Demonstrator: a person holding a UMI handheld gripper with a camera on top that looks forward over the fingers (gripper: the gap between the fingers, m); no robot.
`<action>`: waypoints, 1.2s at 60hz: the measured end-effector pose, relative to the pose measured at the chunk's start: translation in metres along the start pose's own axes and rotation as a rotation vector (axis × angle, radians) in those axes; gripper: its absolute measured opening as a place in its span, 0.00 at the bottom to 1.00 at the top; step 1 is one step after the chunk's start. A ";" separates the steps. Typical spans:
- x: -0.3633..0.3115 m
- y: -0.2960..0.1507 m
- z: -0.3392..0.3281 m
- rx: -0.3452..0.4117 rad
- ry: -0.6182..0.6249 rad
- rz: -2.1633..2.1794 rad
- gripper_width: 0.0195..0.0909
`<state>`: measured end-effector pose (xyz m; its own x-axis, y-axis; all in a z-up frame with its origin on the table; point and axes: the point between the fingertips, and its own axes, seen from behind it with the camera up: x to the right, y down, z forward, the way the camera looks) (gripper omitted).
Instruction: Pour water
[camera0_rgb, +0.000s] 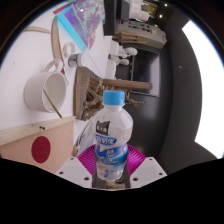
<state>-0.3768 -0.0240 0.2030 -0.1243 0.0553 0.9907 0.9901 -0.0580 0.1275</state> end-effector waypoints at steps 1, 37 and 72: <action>0.002 0.002 -0.001 -0.005 -0.013 0.060 0.24; -0.100 0.024 0.005 -0.020 -0.488 1.595 0.25; -0.143 0.016 0.000 -0.014 -0.498 1.570 0.48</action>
<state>-0.3432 -0.0331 0.0639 0.9721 0.2323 0.0322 0.1192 -0.3710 -0.9210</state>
